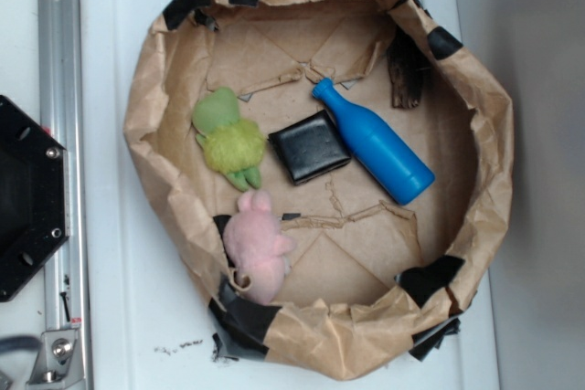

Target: Grab the blue bottle.

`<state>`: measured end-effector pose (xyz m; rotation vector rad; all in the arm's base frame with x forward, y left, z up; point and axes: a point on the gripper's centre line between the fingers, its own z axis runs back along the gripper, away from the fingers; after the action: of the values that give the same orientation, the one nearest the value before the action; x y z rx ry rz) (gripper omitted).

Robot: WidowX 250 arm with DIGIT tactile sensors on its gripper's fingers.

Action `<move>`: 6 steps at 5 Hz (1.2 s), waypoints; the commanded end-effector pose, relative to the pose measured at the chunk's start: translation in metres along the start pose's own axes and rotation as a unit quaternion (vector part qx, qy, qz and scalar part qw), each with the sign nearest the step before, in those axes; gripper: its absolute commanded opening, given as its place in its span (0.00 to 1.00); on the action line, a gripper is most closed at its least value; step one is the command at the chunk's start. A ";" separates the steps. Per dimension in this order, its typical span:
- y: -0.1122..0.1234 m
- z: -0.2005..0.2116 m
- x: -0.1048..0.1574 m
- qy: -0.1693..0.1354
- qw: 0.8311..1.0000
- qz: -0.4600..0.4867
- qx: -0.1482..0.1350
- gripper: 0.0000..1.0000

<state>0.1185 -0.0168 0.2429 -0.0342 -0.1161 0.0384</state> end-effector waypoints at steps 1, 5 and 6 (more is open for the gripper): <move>0.000 0.000 0.000 0.000 1.000 0.000 0.000 1.00; 0.035 -0.141 0.153 -0.109 0.965 -0.237 0.008 1.00; 0.038 -0.187 0.167 -0.088 0.959 -0.269 0.028 1.00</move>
<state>0.2915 0.0292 0.0569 0.0362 -0.2341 -0.4673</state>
